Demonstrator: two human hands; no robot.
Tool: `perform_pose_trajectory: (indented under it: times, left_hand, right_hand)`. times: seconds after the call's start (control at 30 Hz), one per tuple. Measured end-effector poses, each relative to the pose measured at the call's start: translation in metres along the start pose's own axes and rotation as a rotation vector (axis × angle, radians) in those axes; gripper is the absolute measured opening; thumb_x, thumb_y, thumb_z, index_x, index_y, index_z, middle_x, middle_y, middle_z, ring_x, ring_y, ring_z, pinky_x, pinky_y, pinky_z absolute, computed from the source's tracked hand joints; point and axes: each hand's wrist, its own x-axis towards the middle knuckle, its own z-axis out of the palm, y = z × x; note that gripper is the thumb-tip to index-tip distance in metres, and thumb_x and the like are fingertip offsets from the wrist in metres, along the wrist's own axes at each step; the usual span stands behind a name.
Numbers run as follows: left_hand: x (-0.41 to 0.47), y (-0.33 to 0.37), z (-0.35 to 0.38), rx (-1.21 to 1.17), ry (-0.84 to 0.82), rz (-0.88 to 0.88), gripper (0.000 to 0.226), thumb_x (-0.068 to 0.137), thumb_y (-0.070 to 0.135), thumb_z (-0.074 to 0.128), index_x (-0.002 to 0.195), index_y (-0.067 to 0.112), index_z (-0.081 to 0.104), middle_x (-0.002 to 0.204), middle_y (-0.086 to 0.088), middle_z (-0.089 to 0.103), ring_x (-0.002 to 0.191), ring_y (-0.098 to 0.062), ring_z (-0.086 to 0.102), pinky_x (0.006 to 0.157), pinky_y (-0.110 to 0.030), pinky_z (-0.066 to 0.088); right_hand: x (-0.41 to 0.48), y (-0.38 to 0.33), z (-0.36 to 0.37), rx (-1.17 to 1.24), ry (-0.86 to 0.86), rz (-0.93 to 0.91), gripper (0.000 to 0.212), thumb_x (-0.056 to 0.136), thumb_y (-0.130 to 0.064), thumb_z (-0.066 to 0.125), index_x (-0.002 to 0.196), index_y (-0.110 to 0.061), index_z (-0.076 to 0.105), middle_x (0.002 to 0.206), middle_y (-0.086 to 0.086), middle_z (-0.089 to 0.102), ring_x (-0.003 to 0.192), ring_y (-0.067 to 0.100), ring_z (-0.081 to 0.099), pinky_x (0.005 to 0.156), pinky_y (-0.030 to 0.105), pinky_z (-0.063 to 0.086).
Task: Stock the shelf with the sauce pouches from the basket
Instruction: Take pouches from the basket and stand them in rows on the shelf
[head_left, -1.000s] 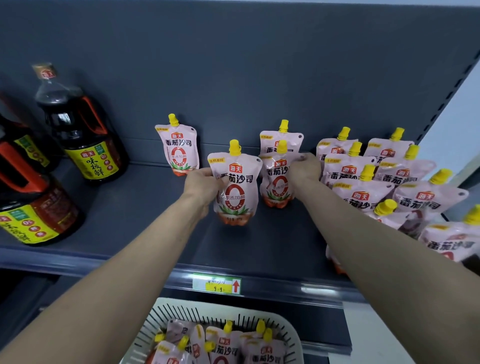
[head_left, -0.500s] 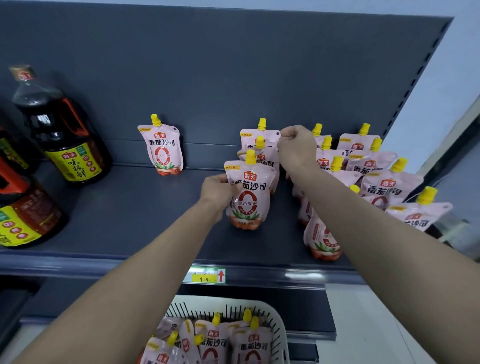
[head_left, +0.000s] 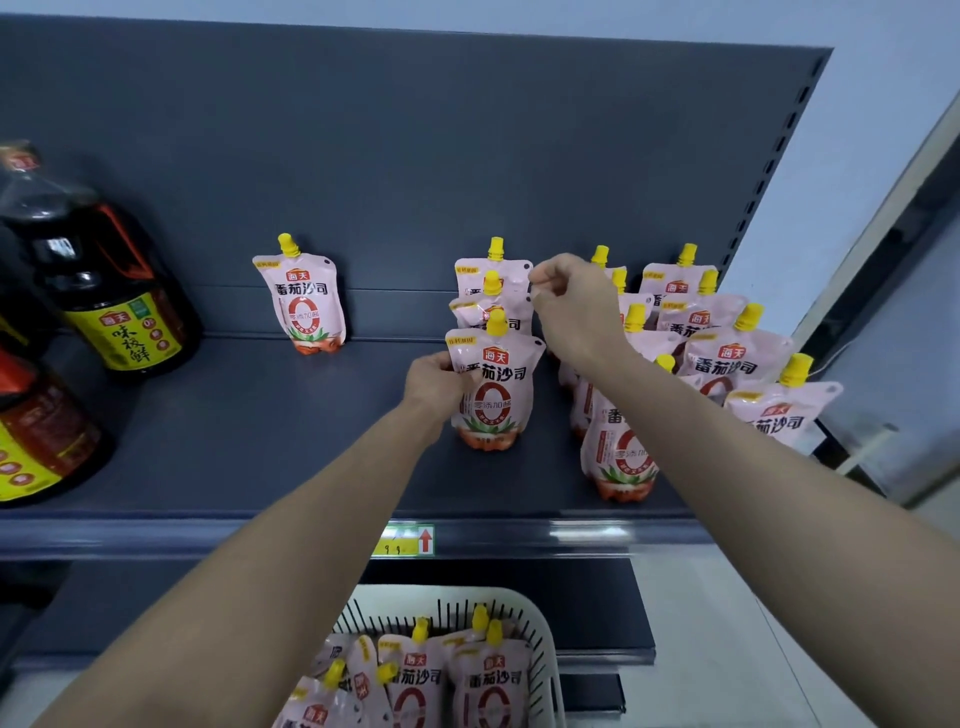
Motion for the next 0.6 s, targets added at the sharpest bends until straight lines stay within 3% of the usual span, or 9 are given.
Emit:
perform_pose_trajectory:
  times: [0.13,0.27,0.4,0.53,0.6]
  left_hand:
    - [-0.006,0.002,-0.013,0.108,-0.053,0.034,0.035,0.082,-0.001,0.066,0.116,0.000,0.059,0.119,-0.014,0.064,0.111,-0.027,0.061,0.084,-0.031,0.048]
    - [-0.020,0.004,-0.032,0.211,0.015,0.121,0.040,0.083,0.004,0.066,0.121,0.001,0.055,0.121,-0.011,0.059,0.111,-0.020,0.055,0.086,-0.024,0.042]
    - [-0.043,0.001,-0.056,0.265,0.061,0.236,0.028,0.085,0.006,0.063,0.113,0.003,0.060,0.102,-0.004,0.058,0.097,-0.014,0.054,0.082,-0.020,0.039]
    - [-0.071,-0.025,-0.083,0.403,-0.028,0.304,0.017,0.082,0.008,0.067,0.099,0.006,0.067,0.088,-0.001,0.060,0.083,-0.011,0.054,0.066,-0.012,0.042]
    - [-0.087,-0.049,-0.096,0.518,-0.130,0.290,0.014,0.080,0.009,0.068,0.095,0.008,0.068,0.080,0.003,0.061,0.077,-0.010,0.055,0.063,-0.012,0.042]
  right_hand:
    - [-0.014,-0.004,-0.006,-0.025,-0.014,-0.013,0.024,0.091,0.002,0.046,0.107,-0.002,0.064,0.103,0.007,0.065,0.090,0.012,0.053,0.075,0.022,0.043]
    - [-0.038,-0.015,-0.010,-0.022,-0.031,-0.036,0.023,0.091,0.002,0.046,0.106,-0.002,0.063,0.094,-0.002,0.056,0.089,0.011,0.053,0.075,0.021,0.047]
    - [-0.077,-0.019,-0.007,-0.042,-0.077,-0.064,0.021,0.090,0.000,0.050,0.105,-0.003,0.064,0.093,-0.004,0.059,0.088,0.009,0.054,0.071,0.013,0.043]
    - [-0.127,-0.004,0.019,-0.062,-0.236,0.015,0.017,0.088,-0.007,0.056,0.100,-0.005,0.067,0.101,0.006,0.069,0.094,0.014,0.059,0.086,0.025,0.046]
    - [-0.153,0.007,0.036,-0.160,-0.372,0.026,0.018,0.088,-0.010,0.057,0.101,-0.007,0.069,0.104,0.005,0.069,0.095,0.015,0.059,0.084,0.023,0.043]
